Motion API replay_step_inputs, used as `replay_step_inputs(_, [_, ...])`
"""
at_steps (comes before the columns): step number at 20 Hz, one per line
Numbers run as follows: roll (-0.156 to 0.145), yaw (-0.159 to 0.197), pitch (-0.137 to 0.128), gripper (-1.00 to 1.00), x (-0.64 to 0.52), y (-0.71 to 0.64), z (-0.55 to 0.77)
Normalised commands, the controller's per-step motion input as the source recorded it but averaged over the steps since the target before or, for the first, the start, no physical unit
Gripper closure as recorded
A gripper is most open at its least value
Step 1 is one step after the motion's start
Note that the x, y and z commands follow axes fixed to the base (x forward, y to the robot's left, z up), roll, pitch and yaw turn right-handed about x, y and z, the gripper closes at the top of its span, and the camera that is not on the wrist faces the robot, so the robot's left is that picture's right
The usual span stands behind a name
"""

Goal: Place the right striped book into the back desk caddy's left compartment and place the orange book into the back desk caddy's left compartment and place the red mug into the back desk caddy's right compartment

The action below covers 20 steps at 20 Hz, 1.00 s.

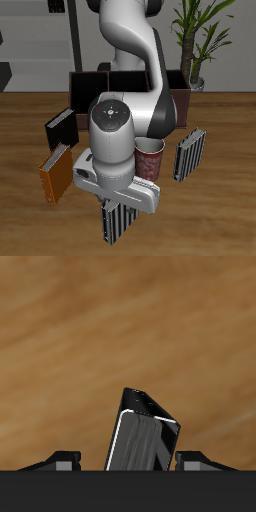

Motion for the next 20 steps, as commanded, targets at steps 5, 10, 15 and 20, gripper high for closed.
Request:
replay_step_inputs(5, [0.014,-0.027,0.009,1.00,-0.05,0.00,0.03])
replay_step_inputs(10, [-0.030,0.072,-0.039,1.00,-0.10,-0.10,0.32])
replay_step_inputs(15, [-0.024,0.097,-0.042,1.00,-0.14,-0.10,0.41])
replay_step_inputs(20, [-0.013,0.194,-0.070,1.00,-0.46,-0.12,0.77])
